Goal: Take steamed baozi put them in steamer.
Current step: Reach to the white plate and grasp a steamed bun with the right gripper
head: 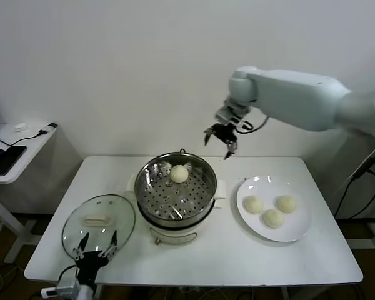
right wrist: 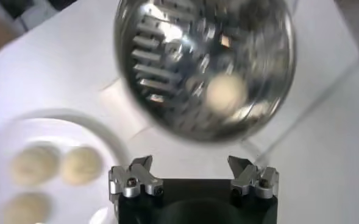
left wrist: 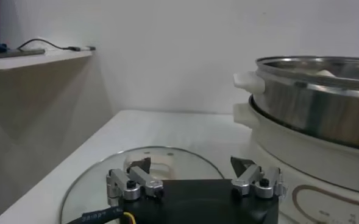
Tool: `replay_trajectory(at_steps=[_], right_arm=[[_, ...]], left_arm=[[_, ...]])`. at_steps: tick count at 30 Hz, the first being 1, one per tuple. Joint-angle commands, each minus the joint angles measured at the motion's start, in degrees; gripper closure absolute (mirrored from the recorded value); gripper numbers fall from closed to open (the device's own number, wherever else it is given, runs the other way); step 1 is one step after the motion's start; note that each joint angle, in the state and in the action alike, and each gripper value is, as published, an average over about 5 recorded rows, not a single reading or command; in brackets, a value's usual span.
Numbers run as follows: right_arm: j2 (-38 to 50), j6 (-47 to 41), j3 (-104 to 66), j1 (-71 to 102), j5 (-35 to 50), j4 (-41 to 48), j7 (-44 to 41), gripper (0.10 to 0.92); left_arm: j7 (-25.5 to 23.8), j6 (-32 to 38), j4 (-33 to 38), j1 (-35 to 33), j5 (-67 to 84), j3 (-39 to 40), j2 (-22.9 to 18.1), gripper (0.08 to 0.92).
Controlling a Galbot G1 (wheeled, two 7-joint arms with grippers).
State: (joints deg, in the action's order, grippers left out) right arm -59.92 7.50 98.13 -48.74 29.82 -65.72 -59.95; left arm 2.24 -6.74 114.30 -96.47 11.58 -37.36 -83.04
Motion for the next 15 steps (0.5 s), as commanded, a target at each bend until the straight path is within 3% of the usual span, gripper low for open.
replay_trajectory(at_steps=[1, 15], right_arm=[[17.38, -21.69, 8.26, -0.36, 6.31, -14.04, 7.94, 0.203], [14.31, -24.76, -5.67, 21.27, -0.31, -4.3, 10.85, 0.203]], left_arm=[[-0.01, 0.08, -0.6, 0.34, 0.02, 0.09, 0.09, 0.177], [-0.18, 0.05, -0.85, -0.17, -0.21, 0.0, 0.49, 0.177]])
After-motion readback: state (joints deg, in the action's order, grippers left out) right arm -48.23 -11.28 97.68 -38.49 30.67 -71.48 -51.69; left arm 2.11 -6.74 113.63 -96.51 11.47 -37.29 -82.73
